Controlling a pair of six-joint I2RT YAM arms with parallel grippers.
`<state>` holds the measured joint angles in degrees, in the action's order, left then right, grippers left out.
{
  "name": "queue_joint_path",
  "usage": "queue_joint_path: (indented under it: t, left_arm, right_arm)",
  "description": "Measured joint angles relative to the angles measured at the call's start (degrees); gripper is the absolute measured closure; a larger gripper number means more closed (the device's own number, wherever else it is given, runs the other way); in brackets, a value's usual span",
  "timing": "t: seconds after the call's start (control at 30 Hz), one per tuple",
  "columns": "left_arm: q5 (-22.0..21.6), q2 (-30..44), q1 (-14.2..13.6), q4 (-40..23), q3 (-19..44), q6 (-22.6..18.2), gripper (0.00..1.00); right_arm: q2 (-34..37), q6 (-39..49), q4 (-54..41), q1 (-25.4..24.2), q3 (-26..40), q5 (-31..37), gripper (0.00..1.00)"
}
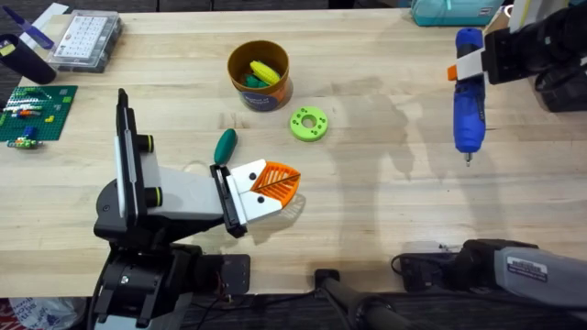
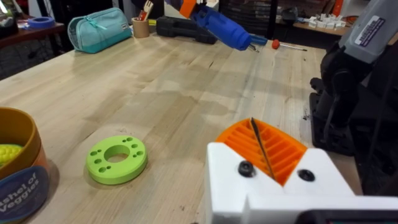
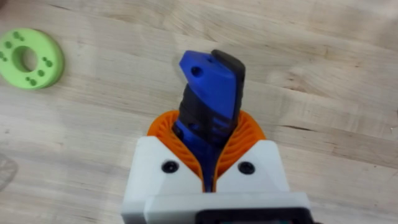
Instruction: Pick up the gripper from the table and insert it into the empty holder that is missing its gripper. Then pick up a screw, insert it into the mounting hole, and use the screwdriver to tighten it. Finally, clean up the table by picking up the vegetable and placing it into the bucket.
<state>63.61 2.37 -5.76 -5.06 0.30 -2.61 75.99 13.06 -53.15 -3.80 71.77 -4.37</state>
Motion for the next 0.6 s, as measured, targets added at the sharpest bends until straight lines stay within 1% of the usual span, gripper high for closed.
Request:
queue_joint_path:
  t: [0.1, 0.5, 0.6]
  left_arm:
    - [-0.04, -0.02, 0.0, -0.68, 0.0, 0.02, 0.992]
    - [-0.2, -0.02, 0.0, -0.76, 0.0, 0.02, 0.992]
    - [-0.2, -0.02, 0.0, -0.76, 0.0, 0.02, 0.992]
  right_arm:
    - [-1.15, -0.17, -0.75, 0.92, -0.03, -0.42, 0.946]
    - [-4.63, -0.13, -5.41, 0.77, -0.27, 0.25, 0.946]
    - [-7.99, 0.26, -5.52, 0.77, -0.27, 0.25, 0.946]
